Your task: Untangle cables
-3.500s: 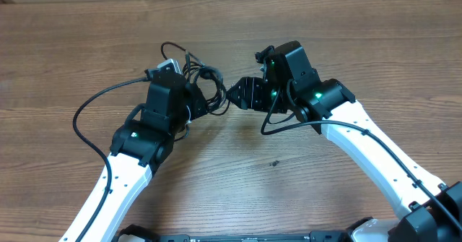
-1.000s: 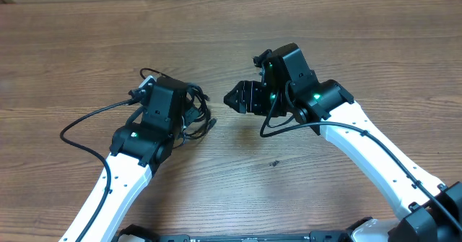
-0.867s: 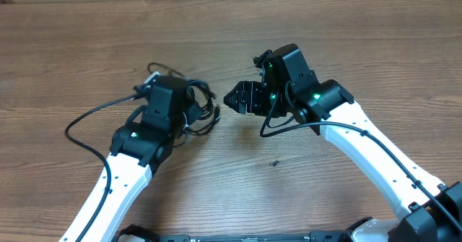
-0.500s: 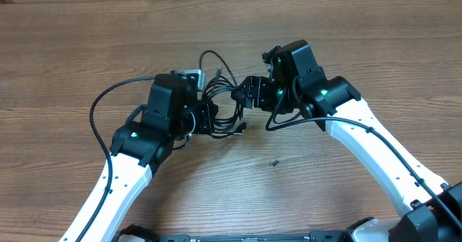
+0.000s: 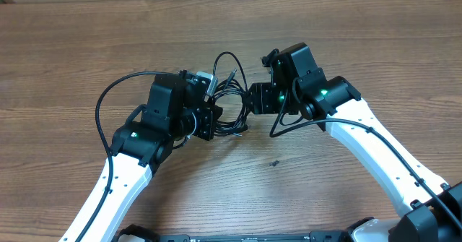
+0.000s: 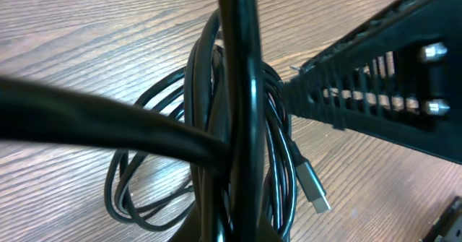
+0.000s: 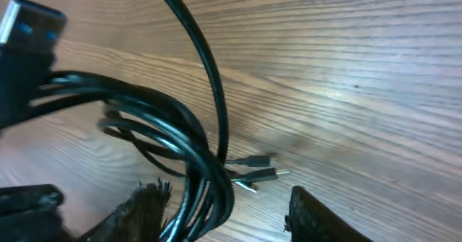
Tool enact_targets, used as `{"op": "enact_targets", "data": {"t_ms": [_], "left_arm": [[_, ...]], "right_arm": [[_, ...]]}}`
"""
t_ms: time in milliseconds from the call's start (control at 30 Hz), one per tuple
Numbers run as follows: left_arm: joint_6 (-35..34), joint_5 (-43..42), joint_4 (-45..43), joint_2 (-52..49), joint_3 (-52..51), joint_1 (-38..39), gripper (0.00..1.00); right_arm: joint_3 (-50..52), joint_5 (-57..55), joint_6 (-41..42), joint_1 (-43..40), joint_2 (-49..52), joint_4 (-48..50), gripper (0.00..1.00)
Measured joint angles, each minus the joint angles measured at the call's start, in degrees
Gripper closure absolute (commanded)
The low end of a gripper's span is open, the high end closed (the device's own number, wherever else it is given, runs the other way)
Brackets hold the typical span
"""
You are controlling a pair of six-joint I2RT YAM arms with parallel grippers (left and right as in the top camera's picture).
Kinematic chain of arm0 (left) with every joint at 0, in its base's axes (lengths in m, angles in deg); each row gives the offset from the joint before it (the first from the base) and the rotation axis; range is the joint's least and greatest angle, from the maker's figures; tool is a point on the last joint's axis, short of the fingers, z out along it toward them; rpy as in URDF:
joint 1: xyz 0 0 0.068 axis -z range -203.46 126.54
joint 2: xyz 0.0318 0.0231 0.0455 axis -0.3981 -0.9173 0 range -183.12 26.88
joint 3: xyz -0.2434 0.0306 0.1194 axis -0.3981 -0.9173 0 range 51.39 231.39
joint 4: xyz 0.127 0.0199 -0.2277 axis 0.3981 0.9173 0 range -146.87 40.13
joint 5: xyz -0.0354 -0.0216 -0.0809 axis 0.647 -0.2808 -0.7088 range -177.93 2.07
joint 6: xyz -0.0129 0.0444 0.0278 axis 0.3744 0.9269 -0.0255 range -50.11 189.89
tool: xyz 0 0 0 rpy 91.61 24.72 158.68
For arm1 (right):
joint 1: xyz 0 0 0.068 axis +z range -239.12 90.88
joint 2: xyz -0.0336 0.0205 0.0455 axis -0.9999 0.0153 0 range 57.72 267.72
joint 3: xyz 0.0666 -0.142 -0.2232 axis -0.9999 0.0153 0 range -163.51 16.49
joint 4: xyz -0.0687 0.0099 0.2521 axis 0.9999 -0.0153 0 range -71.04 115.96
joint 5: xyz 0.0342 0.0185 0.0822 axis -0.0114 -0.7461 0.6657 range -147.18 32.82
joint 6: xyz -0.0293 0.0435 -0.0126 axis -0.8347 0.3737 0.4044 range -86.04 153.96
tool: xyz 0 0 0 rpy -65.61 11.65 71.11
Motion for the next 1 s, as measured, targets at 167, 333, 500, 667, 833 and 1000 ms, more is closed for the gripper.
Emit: {"op": "enact_targets", "data": {"t_ms": [167, 333, 500, 667, 833, 1000], "left_arm": [[0.1, -7.5, -4.1, 0.0, 0.0, 0.0, 0.96], [0.2, -11.7, -5.3, 0.0, 0.0, 0.0, 0.96], [0.2, -10.6, -5.2, 0.0, 0.0, 0.0, 0.96], [-6.3, -1.6, -1.9, 0.0, 0.0, 0.1, 0.96], [-12.4, 6.6, 1.6, 0.0, 0.0, 0.0, 0.96], [-14.2, 9.2, 1.6, 0.0, 0.0, 0.0, 0.96]], "right_arm": [[0.0, -1.5, -2.5, 0.0, 0.0, -0.2, 0.6], [0.0, -1.2, -3.3, 0.1, 0.0, -0.2, 0.75], [0.0, -1.3, -3.3, 0.1, 0.0, -0.1, 0.76], [0.0, -1.2, -3.3, 0.1, 0.0, -0.2, 0.76], [0.0, -1.6, -3.3, 0.0, 0.0, -0.6, 0.77], [0.0, -1.9, -3.3, 0.0, 0.0, -0.6, 0.73]]}}
